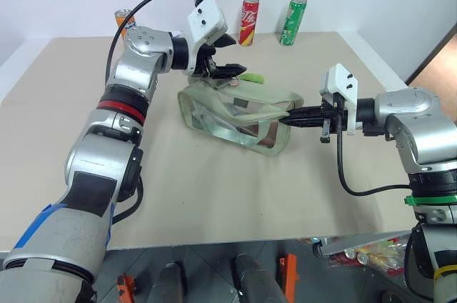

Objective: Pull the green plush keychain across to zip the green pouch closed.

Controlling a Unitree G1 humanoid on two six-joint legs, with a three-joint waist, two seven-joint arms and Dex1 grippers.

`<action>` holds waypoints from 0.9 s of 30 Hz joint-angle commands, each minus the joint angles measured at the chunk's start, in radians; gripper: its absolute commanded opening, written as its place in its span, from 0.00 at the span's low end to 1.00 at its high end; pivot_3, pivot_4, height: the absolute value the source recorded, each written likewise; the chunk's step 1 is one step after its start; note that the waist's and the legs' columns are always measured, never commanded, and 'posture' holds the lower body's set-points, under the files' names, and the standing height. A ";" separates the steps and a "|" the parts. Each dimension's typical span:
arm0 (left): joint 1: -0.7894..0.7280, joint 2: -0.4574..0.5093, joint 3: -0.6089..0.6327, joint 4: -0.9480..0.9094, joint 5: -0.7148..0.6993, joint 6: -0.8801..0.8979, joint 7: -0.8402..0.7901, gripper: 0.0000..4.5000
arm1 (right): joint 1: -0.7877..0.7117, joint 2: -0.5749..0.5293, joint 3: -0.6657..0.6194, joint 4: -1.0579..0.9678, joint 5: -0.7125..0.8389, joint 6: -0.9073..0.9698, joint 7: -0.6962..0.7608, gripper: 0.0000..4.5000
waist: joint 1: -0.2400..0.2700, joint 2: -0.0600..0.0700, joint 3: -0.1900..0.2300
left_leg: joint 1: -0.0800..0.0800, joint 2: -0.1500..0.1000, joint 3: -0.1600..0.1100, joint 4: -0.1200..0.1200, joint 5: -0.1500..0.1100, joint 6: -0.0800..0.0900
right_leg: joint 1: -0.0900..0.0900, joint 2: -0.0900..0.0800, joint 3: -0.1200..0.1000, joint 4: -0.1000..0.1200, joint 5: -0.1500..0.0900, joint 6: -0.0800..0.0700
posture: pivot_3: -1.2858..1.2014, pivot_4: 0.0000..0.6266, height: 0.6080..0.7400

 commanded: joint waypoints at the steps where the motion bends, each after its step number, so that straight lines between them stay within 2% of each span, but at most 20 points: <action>1: -0.014 0.000 0.021 -0.054 -0.014 -0.003 0.010 0.99 | -0.023 0.005 0.000 -0.011 0.007 -0.007 0.000 0.00 | 0.000 0.000 0.000 | 0.000 0.000 0.000 0.000 0.000 0.000 | 0.000 0.000 0.000 0.000 0.000 0.000 | 0.52 0.24 1.00; 6: -0.007 0.038 0.032 -0.076 -0.019 0.009 0.013 0.99 | -0.018 0.006 0.001 -0.021 0.009 -0.004 -0.002 0.00 | -0.001 0.000 0.000 | 0.000 0.000 0.000 0.000 0.000 0.000 | 0.000 0.000 0.000 0.000 0.000 0.000 | 0.52 0.24 1.00; 11: -0.005 0.171 0.087 -0.093 -0.059 0.028 -0.056 0.99 | -0.018 0.007 0.001 -0.020 0.010 -0.002 -0.001 0.00 | -0.006 0.000 0.000 | 0.001 0.001 0.000 -0.001 0.000 0.000 | 0.000 0.001 0.000 0.000 0.000 0.000 | 0.52 0.24 1.00; 15: 0.034 0.289 0.166 -0.147 -0.177 0.142 -0.218 0.99 | -0.014 0.008 0.000 -0.021 0.011 -0.003 -0.001 0.00 | -0.006 0.001 0.000 | 0.001 0.001 0.000 -0.001 0.000 0.000 | 0.000 0.001 0.000 0.001 0.000 -0.001 | 0.52 0.24 1.00; 20: 0.244 0.444 0.169 -0.342 -0.275 0.373 -0.431 0.99 | -0.014 0.016 0.006 -0.018 0.010 -0.006 0.000 0.00 | -0.007 0.001 0.000 | 0.001 0.002 0.000 -0.001 0.000 0.000 | 0.000 0.001 -0.001 0.001 -0.001 -0.001 | 0.52 0.24 1.00; 23: 0.389 0.500 0.172 -0.422 -0.292 0.432 -0.449 0.99 | -0.015 0.019 0.010 -0.013 0.009 -0.010 0.005 0.00 | -0.006 0.001 0.000 | 0.003 0.002 -0.001 0.000 0.000 0.000 | 0.000 0.001 -0.002 0.005 -0.002 -0.003 | 0.52 0.24 1.00; 27: 0.507 0.530 0.207 -0.495 -0.343 0.509 -0.453 0.99 | -0.026 0.022 0.018 -0.004 0.005 -0.013 0.013 0.00 | -0.002 0.000 0.000 | 0.003 0.002 -0.003 0.004 0.000 0.000 | 0.000 0.001 -0.004 0.011 -0.004 -0.006 | 0.52 0.24 1.00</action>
